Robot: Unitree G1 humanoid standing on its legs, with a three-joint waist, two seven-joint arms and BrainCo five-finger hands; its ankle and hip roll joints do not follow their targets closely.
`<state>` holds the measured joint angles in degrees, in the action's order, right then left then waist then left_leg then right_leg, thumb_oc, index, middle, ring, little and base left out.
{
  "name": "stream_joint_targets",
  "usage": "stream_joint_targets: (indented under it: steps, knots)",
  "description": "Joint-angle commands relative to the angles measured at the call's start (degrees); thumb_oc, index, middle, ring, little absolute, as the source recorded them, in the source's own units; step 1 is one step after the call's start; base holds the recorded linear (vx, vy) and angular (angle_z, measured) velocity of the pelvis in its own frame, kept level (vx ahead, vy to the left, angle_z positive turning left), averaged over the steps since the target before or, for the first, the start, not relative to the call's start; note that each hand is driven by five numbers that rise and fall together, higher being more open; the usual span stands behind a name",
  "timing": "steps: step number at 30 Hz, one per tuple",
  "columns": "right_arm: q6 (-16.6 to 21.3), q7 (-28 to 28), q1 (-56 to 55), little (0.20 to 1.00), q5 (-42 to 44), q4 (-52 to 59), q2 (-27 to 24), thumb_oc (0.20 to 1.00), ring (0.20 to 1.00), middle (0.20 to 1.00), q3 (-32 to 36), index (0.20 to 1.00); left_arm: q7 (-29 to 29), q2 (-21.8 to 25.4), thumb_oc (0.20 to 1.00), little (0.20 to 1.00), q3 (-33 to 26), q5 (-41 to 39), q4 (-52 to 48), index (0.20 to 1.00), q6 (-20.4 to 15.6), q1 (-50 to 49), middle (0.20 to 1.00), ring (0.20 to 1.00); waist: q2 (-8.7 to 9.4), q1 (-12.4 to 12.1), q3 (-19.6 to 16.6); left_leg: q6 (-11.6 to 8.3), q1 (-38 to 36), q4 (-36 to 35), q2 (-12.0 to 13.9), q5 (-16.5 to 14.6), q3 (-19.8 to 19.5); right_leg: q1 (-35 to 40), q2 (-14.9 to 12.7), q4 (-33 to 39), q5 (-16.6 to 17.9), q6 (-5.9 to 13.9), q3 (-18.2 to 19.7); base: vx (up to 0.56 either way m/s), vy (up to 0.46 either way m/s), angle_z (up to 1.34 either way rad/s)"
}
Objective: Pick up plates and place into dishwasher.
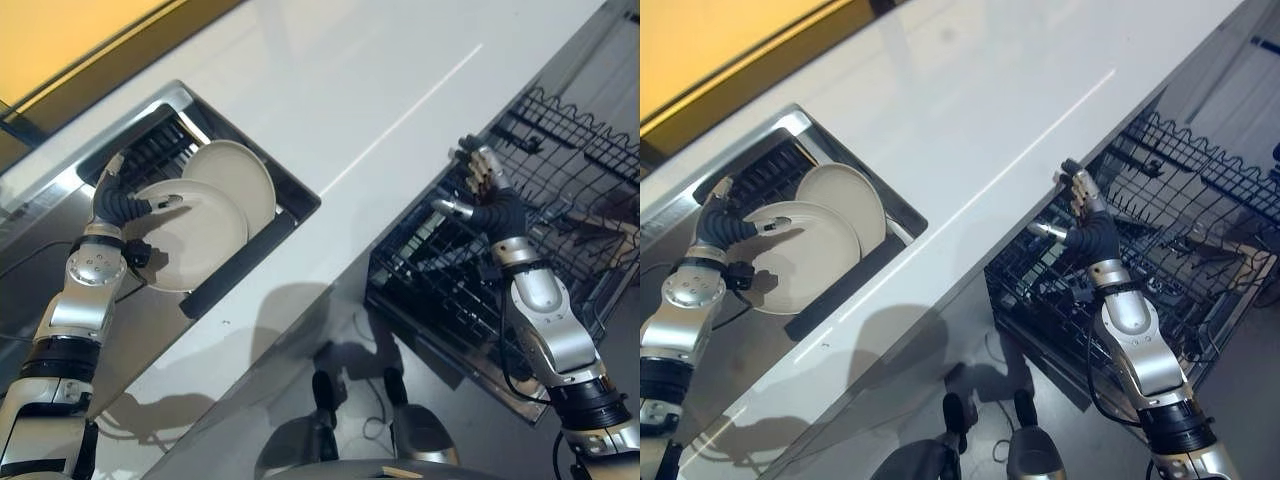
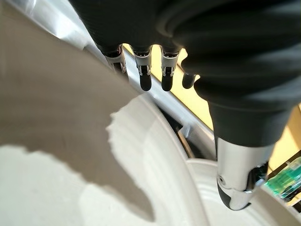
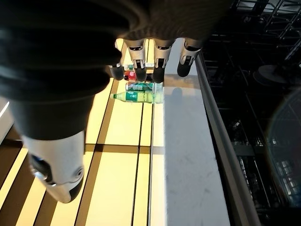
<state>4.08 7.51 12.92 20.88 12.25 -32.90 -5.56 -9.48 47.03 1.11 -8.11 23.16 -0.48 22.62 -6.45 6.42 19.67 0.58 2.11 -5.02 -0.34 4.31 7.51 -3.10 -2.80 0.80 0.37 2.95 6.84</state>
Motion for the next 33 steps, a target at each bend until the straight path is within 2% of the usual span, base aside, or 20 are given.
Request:
stream_joint_targets:
  steps: [1, 5, 7, 12, 17, 29, 33]
  knots:
    - [2.19, 0.86, 3.2, 1.0, -1.28, 2.02, 0.1, 1.0, 1.0, 1.0, -1.98, 1.0, -0.59, 5.73, 1.0, 1.0, -0.18, -0.36, 2.34, 1.0, 0.84, 5.25, 1.0, 1.0, 2.68, -0.43, -0.73, -0.01, 4.58, 5.44, -1.8, -1.85, -2.47, -6.72, -8.21, -1.11, 8.42, 4.69, 1.13, -0.05, 0.004, -0.05]
    - [1.11, 1.39, 4.83, 1.0, -1.2, 2.56, -0.34, 1.0, 1.0, 1.0, -2.17, 1.0, 3.84, 6.65, 1.0, 1.0, 1.99, 1.57, 5.32, 1.0, 8.04, 6.63, 1.0, 1.0, 2.52, -0.36, 0.13, -0.16, 5.78, 5.91, -1.9, -1.64, -2.75, -7.73, -8.12, -1.2, 8.79, 4.47, 1.23, -0.04, 0.005, -0.06]
    - [0.87, 1.81, 5.51, 1.0, -1.08, 2.55, -0.57, 1.0, 1.0, 1.0, -2.35, 1.0, 6.28, 7.57, 1.0, 1.0, 2.99, 2.62, 7.14, 1.0, 9.36, 7.54, 1.0, 1.0, 2.4, -0.39, 0.47, -0.24, 6.1, 5.99, -1.91, -1.62, -2.78, -7.92, -8.18, -1.09, 8.93, 4.36, 1.15, -0.02, 0.0, -0.01]
    - [0.73, 1.88, 5.43, 1.0, -0.74, 3.21, -1.26, 1.0, 1.0, 1.0, -2.37, 1.0, 15.09, 9.66, 1.0, 1.0, 5.63, 3.9, 8.34, 1.0, 15.22, 8.98, 1.0, 1.0, 2.22, -0.43, 0.78, -0.35, 6.3, 5.83, -1.97, -1.49, -3.09, -7.83, -8.24, -0.54, 9.19, 4.3, 0.82, 0.0, 0.0, 0.0]
    - [1.09, 1.97, 5.04, 1.0, 0.27, 3.31, -2.49, 1.0, 1.0, 1.0, -2.12, 1.0, 23.3, 13.01, 1.0, 1.0, 8.26, 5.29, 8.17, 1.0, 17.44, 9.28, 1.0, 1.0, 1.66, -0.61, 0.59, -0.45, 5.66, 5.3, -1.96, -1.43, -3.42, -6.94, -8.38, 0.08, 9.19, 4.44, 0.27, 0.0, 0.0, 0.0]
    - [0.48, 2.11, 4.6, 1.0, 2.35, 3.71, -3.89, 1.0, 1.0, 1.0, -1.63, 1.0, 34.99, 16.85, 1.0, 1.0, 9.59, 6.28, 3.13, 1.0, 19.33, 8.62, 1.0, 1.0, 0.68, -1.35, -0.19, -0.45, 4.28, 4.7, -2.2, -1.5, -4.05, -5.26, -8.7, 0.59, 8.66, 4.73, -0.95, 0.01, -0.008, 0.02]
    - [0.3, 2.3, 4.31, 1.0, 3.03, 3.86, -4.35, 1.0, 1.0, 1.0, -1.4, 1.0, 35.99, 17.3, 1.0, 1.0, 9.28, 6.92, 1.32, 1.0, 19.73, 6.65, 1.0, 1.0, 0.5, -1.68, -0.59, -0.35, 3.76, 4.63, -2.3, -1.61, -4.36, -4.64, -8.81, 0.68, 8.48, 4.82, -1.21, 0.02, -0.012, 0.05]
